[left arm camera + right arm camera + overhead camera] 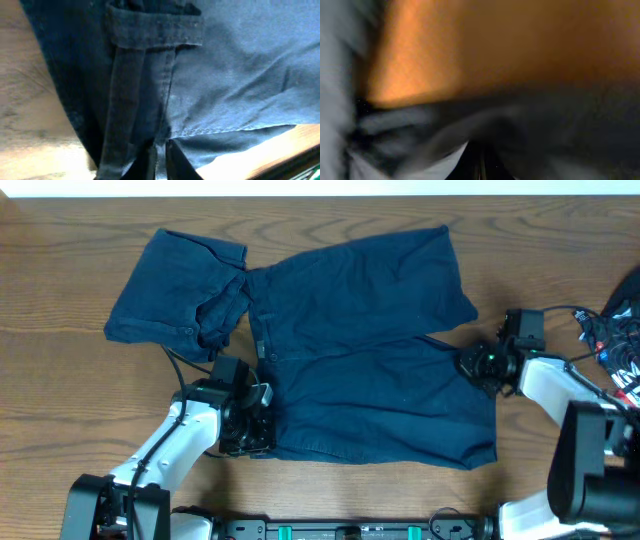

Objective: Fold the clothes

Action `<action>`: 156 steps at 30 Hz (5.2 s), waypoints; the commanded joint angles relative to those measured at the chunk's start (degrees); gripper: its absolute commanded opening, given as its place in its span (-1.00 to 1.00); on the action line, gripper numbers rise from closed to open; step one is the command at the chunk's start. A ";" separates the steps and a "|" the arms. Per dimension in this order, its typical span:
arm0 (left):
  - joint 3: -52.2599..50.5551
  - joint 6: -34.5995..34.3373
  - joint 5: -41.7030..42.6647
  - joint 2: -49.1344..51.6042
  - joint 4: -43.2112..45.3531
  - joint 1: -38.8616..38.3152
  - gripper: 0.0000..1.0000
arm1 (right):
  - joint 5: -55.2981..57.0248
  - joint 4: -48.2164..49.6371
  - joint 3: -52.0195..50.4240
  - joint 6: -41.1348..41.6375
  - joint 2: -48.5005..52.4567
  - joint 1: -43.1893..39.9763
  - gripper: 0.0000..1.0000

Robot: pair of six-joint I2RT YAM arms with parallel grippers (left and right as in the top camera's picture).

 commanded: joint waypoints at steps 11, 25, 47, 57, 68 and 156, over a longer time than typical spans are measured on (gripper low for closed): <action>-0.39 0.13 -2.01 0.39 0.15 -0.09 -0.80 | -2.10 19.19 -0.13 4.04 6.03 -2.89 -0.97; -0.39 -0.11 1.27 0.37 -1.11 -0.11 0.24 | -12.74 -20.65 -0.11 -23.26 -21.55 -12.63 -0.43; -0.39 -3.74 1.11 0.37 -2.84 -0.11 0.31 | -2.32 -40.24 -14.32 -19.04 -23.39 -12.66 0.07; -0.39 -11.15 4.83 0.37 -4.98 -0.11 0.49 | -10.21 -23.02 -23.02 -17.99 -23.45 -12.66 -0.67; -0.42 -14.08 4.94 0.37 -5.01 -0.11 0.50 | -16.06 -28.22 -17.40 -20.83 -24.22 -12.66 -0.98; 15.58 -23.98 1.05 -8.61 0.48 -21.64 -0.88 | 1.22 -65.85 30.77 -18.27 -37.66 -21.27 -0.97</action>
